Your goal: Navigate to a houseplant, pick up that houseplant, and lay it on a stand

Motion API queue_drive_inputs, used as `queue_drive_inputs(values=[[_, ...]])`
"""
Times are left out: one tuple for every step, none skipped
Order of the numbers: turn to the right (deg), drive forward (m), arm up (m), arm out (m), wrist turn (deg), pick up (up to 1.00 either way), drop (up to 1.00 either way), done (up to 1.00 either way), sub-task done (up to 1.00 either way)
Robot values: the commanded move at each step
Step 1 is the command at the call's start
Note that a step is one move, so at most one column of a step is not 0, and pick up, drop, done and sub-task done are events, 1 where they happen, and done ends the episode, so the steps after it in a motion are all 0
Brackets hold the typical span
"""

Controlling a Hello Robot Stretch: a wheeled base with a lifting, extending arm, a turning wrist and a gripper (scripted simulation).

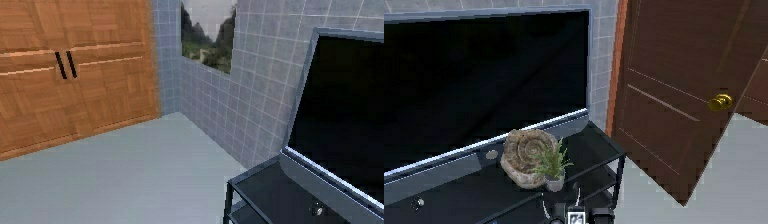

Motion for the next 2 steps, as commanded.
queue_drive_inputs(values=[[0.0, 0.00, 0.02, 0.00, 0.0, 0.00, 0.00, 0.00, 0.00], [0.0, 0.00, 0.00, 0.40, 0.0, 0.00, 0.00, 0.00, 0.00]])
